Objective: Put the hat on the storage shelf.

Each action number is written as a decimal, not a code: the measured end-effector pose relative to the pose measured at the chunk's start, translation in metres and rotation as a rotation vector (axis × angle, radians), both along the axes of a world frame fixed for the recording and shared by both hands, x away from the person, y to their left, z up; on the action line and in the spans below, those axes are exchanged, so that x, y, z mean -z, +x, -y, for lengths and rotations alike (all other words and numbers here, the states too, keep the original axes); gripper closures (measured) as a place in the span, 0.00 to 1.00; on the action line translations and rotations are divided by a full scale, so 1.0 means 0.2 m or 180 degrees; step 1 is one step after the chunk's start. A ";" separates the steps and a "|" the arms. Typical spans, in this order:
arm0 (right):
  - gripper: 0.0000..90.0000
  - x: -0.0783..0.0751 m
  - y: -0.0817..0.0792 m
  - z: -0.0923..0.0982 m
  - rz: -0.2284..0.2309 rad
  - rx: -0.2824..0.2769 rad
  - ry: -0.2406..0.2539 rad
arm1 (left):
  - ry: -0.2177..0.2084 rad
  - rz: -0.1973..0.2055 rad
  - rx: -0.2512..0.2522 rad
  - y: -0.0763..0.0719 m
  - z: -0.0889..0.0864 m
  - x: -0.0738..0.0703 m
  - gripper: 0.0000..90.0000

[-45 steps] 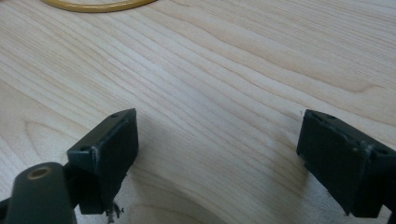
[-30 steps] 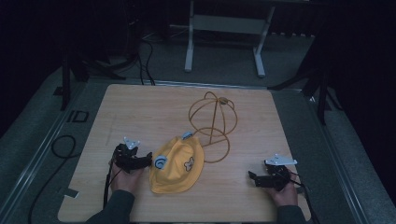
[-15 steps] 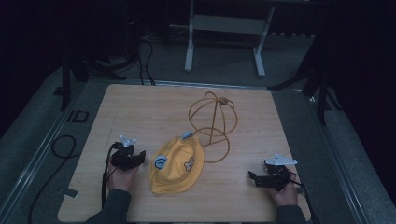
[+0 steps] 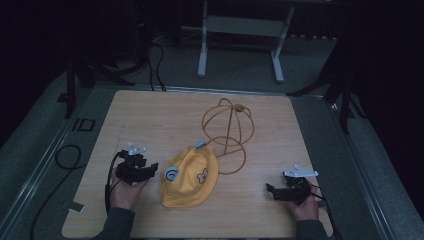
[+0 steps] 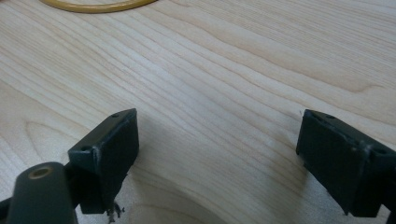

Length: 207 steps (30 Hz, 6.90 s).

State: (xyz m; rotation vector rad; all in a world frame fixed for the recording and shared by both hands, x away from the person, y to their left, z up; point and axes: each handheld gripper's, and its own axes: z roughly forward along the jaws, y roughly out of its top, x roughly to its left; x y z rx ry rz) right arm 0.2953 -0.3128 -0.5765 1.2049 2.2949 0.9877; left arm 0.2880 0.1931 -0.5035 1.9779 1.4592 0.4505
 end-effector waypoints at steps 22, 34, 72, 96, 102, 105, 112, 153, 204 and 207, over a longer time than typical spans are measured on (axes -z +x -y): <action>0.14 0.00 0.00 0.00 -0.0002 0.0001 0.0001 | -0.0121 0.0035 0.0698 0.01 0.09 -0.27 0.55; 0.14 0.00 0.00 0.00 -0.0005 0.0005 0.0003 | -0.0098 -0.0093 0.0975 0.08 0.18 -0.34 0.55; 0.14 0.00 0.00 0.00 0.0001 0.0002 0.0000 | 0.0253 -0.0702 0.1364 0.26 0.47 -0.26 0.66; 0.15 0.00 0.00 0.00 0.0001 0.0006 0.0005 | 0.0429 -0.0613 0.1328 0.29 0.35 -0.37 0.94; 0.15 0.00 0.00 0.00 0.0000 0.0007 0.0005 | 0.0418 -0.0579 0.1294 0.29 0.33 -0.39 0.93; 0.15 0.00 0.00 0.00 -0.0002 0.0007 0.0005 | 0.0381 -0.0580 0.1271 0.29 0.31 -0.40 0.93; 0.15 0.00 0.00 0.00 0.0002 0.0006 0.0004 | 0.0301 -0.0516 0.1230 0.29 0.28 -0.44 0.93; 0.15 0.00 0.00 0.00 0.0002 0.0007 0.0006 | 0.0002 0.0045 0.0907 0.29 0.08 -0.69 0.93; 0.15 0.00 0.00 0.00 -0.0003 0.0021 0.0012 | -0.0280 0.0761 0.1246 0.19 -0.02 -0.89 0.93; 0.14 0.00 0.00 0.00 -0.0003 0.0022 0.0011 | -0.0317 0.0824 0.1312 0.18 -0.02 -0.90 0.93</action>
